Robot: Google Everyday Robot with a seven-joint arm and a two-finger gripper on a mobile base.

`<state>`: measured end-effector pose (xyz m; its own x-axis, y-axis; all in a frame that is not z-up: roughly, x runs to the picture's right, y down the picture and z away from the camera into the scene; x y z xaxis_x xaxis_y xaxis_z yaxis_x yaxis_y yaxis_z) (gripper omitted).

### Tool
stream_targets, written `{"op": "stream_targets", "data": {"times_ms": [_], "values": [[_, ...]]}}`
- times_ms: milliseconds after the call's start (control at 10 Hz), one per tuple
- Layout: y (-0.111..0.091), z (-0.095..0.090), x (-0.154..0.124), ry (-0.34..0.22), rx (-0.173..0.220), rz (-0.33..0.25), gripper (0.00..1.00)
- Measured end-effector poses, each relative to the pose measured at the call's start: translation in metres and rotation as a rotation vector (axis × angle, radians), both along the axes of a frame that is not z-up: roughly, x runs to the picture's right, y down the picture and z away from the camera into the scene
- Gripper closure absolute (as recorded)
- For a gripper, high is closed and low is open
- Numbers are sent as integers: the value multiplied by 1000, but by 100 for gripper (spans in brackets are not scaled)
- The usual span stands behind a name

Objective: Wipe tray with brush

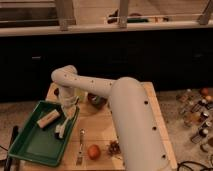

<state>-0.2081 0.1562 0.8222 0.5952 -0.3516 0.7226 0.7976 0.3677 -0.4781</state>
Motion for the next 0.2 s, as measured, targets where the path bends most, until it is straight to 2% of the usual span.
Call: {"op": "stream_targets", "data": {"times_ms": [200], "values": [[-3, 2, -10, -60, 15, 56, 100]]}}
